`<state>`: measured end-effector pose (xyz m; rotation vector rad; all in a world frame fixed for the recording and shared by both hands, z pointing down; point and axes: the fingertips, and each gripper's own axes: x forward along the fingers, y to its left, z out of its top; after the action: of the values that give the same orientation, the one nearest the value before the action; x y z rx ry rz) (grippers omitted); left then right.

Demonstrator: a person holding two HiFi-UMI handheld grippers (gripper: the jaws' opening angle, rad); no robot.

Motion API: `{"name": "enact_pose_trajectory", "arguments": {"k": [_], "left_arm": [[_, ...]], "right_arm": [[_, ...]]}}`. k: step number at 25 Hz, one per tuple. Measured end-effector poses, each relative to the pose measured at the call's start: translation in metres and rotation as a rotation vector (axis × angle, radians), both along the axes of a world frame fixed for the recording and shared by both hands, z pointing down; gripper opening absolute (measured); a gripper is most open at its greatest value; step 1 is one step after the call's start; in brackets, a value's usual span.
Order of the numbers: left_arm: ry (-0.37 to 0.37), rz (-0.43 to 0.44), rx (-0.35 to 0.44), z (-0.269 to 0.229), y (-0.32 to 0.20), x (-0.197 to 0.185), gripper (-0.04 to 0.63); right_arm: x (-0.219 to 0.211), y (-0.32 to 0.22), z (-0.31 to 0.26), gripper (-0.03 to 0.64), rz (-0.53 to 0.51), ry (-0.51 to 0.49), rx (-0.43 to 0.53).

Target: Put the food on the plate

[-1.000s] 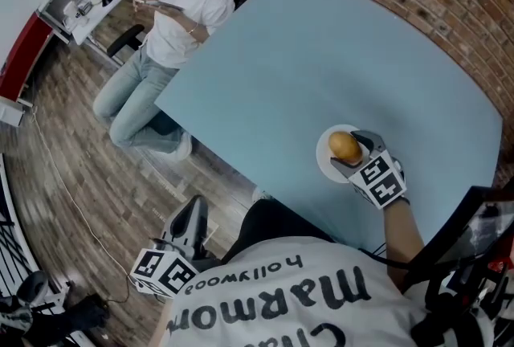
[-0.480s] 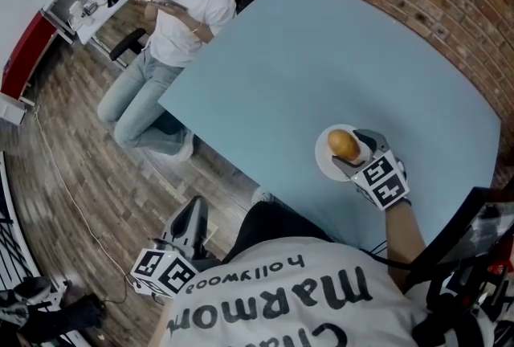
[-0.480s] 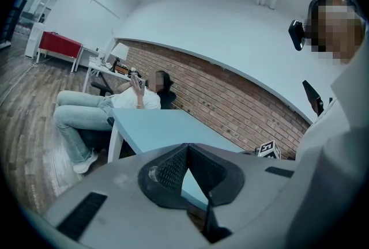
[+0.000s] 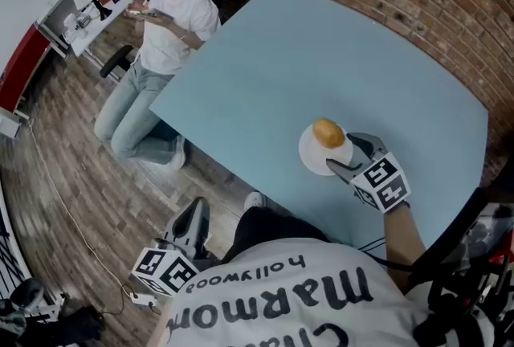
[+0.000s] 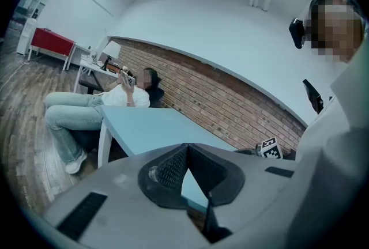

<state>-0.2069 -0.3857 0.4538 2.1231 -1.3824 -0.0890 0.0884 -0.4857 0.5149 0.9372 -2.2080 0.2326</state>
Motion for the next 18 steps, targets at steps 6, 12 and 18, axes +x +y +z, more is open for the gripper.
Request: {"name": "enact_pose_trajectory", "arguments": {"k": [6, 12, 18], "left_arm": [[0.001, 0.116, 0.020, 0.001, 0.000, 0.040, 0.006], [-0.044, 0.246, 0.068, -0.012, -0.012, 0.092, 0.006], [-0.076, 0.347, 0.112, -0.016, -0.014, 0.133, 0.006]], "right_arm": [[-0.019, 0.042, -0.006, 0.311, -0.083, -0.089, 0.015], [-0.013, 0.073, -0.013, 0.145, -0.042, -0.102, 0.048], [0.003, 0.085, -0.029, 0.041, 0.042, -0.219, 0.051]]}}
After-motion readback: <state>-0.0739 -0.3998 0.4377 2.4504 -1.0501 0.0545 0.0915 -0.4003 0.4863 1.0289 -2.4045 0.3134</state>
